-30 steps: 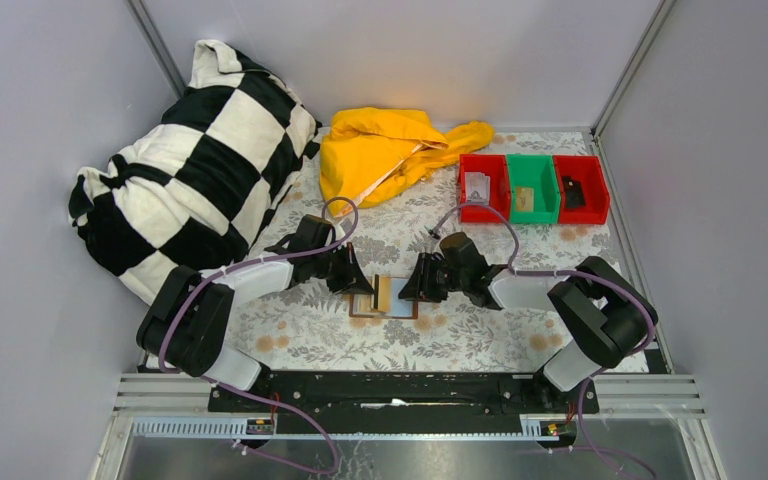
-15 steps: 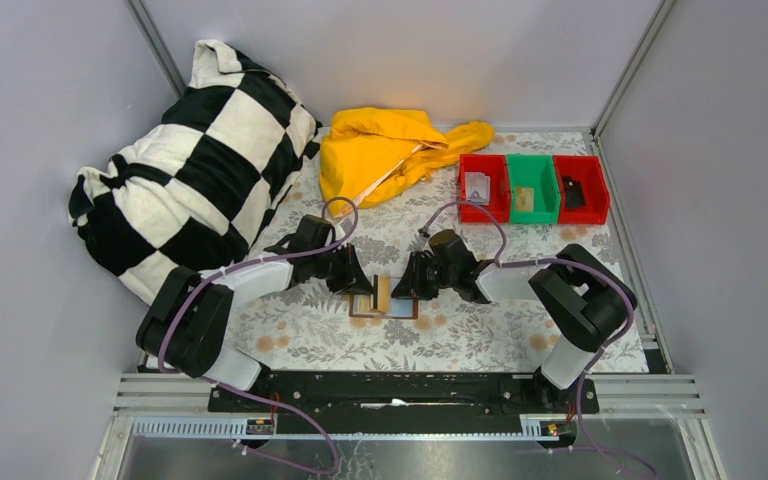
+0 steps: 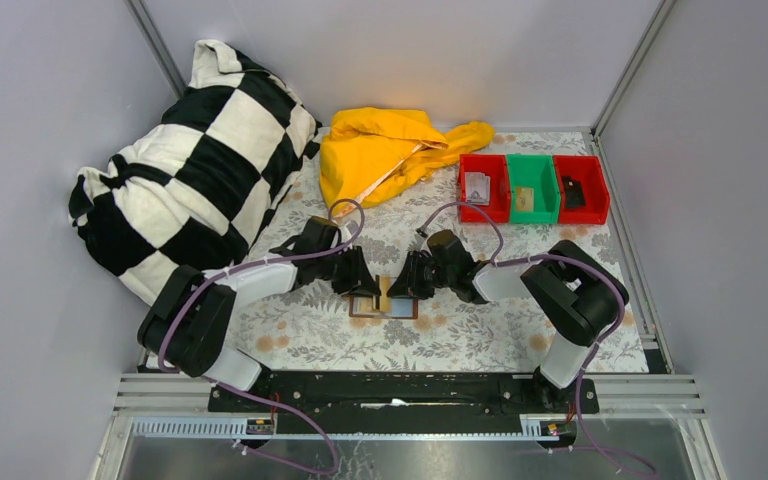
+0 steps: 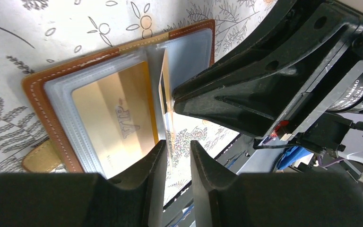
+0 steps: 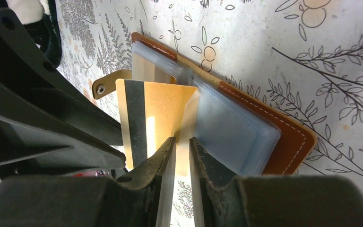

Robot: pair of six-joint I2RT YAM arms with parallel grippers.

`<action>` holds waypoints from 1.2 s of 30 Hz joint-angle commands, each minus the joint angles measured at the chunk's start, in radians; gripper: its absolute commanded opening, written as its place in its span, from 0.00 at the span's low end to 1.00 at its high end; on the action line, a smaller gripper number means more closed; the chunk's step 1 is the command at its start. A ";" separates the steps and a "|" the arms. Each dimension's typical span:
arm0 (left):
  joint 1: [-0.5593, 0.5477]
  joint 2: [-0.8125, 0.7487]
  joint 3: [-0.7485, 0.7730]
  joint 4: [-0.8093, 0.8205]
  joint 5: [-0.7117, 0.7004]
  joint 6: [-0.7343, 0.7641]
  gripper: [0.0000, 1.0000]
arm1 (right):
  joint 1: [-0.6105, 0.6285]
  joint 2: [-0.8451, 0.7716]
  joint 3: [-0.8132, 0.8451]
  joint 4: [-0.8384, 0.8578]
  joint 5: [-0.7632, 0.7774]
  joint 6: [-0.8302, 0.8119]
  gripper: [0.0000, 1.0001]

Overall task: Take the credit cards out of the card holder
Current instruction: Remove the credit card from the card holder, then place the credit card in the storage box.

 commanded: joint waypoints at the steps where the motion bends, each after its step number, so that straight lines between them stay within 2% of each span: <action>1: -0.025 0.024 0.036 0.050 -0.001 -0.014 0.28 | 0.012 0.019 0.008 0.005 -0.002 0.001 0.25; 6: -0.046 0.062 0.047 0.057 -0.021 -0.029 0.22 | 0.013 0.015 0.002 0.009 -0.002 0.005 0.24; 10: -0.047 0.069 0.074 0.026 -0.026 -0.016 0.00 | 0.012 -0.017 -0.001 -0.004 0.001 0.008 0.24; 12: -0.046 0.041 0.104 -0.033 -0.047 0.018 0.00 | 0.011 -0.051 0.023 -0.079 0.012 -0.017 0.25; 14: -0.042 -0.002 0.136 -0.095 -0.059 0.058 0.00 | 0.004 -0.104 0.062 -0.188 0.031 -0.073 0.35; 16: -0.036 -0.053 0.166 -0.138 -0.040 0.094 0.00 | -0.021 -0.165 0.080 -0.245 0.033 -0.105 0.53; 21: -0.016 -0.143 0.256 -0.268 0.005 0.178 0.00 | -0.100 -0.311 0.098 -0.260 -0.024 -0.114 0.73; 22: -0.013 -0.154 0.273 -0.279 0.029 0.193 0.00 | -0.111 -0.328 0.108 -0.260 -0.049 -0.117 0.74; 25: 0.000 -0.188 0.322 -0.284 0.132 0.209 0.00 | -0.143 -0.383 0.095 -0.171 -0.160 -0.074 0.73; 28: 0.010 -0.221 0.352 -0.259 0.208 0.200 0.00 | -0.170 -0.421 0.046 0.023 -0.253 0.032 0.73; 33: 0.040 -0.234 0.337 -0.156 0.326 0.120 0.00 | -0.191 -0.396 0.032 0.299 -0.368 0.205 0.68; 36: 0.049 -0.251 0.313 -0.074 0.348 0.069 0.00 | -0.191 -0.372 0.027 0.394 -0.400 0.284 0.65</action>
